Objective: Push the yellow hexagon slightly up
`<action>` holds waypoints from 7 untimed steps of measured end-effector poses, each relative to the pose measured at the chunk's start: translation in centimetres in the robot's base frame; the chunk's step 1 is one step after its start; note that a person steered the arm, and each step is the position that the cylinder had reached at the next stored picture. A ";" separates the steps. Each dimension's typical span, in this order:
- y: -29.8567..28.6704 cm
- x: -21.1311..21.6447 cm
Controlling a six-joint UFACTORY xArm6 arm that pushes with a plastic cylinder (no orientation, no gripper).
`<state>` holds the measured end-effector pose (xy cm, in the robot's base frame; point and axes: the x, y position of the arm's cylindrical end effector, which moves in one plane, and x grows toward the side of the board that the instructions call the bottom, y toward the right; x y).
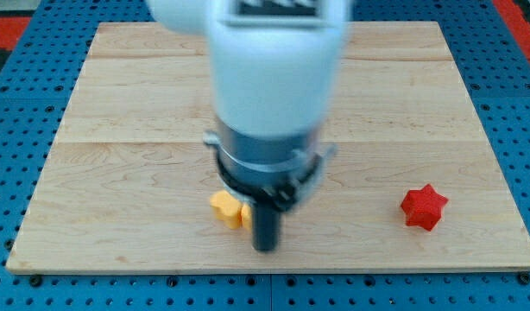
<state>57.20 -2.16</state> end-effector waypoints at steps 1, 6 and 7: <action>-4.6 -5.5; 3.7 -4.7; -4.5 -6.3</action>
<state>50.94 -6.67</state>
